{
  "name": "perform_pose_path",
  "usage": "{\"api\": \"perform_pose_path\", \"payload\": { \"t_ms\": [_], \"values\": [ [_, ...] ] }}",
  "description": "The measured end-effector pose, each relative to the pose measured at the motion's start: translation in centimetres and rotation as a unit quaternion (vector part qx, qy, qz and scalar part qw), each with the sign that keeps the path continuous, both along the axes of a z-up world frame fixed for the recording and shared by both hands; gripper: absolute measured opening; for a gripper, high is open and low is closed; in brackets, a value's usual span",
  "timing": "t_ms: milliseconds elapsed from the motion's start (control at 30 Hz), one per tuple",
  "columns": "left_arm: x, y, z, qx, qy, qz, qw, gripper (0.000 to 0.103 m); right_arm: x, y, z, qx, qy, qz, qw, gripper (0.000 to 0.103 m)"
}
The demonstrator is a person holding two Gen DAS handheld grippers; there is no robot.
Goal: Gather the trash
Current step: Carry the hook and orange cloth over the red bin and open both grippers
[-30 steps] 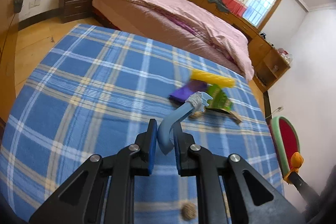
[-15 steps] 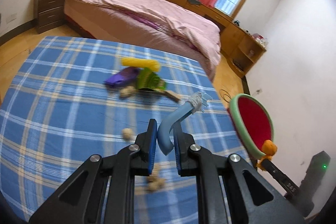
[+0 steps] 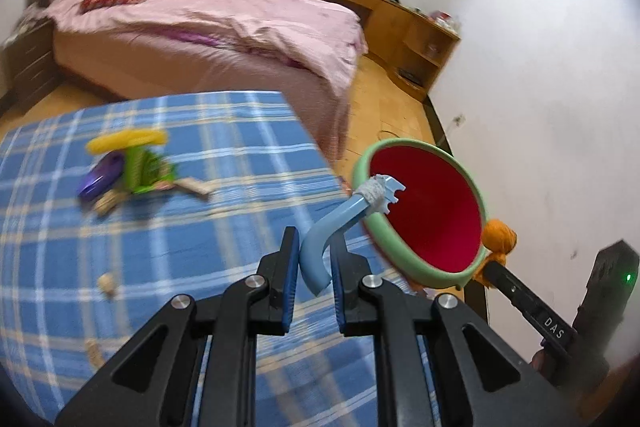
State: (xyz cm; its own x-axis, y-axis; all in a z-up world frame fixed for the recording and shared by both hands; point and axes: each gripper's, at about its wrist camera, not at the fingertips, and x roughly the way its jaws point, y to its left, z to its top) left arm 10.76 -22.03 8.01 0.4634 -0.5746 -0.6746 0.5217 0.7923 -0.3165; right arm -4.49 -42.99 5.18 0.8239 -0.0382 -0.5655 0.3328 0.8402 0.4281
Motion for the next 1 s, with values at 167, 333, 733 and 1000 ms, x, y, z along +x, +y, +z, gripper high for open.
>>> {"api": "perform_pose_path", "payload": {
  "t_ms": [167,333,733,1000],
  "values": [
    [0.1,-4.9,-0.3,0.009,-0.011,-0.037,0.9992,0.015,0.5,-2.1,-0.5,0.002,0.003,-0.011,1.0,0.009],
    [0.8,-9.3,-1.6,0.027,-0.012,-0.061,0.9977,0.015,1.0,-3.8,-1.4,0.006,0.012,-0.017,1.0,0.01],
    [0.9,-14.8,-5.6,0.074,-0.012,-0.103,0.9919,0.015,1.8,-6.0,-3.5,0.02,0.025,-0.034,0.999,0.016],
    [0.2,-13.8,-4.6,0.069,-0.021,-0.106,0.9917,0.03,1.4,-6.1,-3.4,0.026,0.017,-0.04,0.999,0.03]
  ]
}}
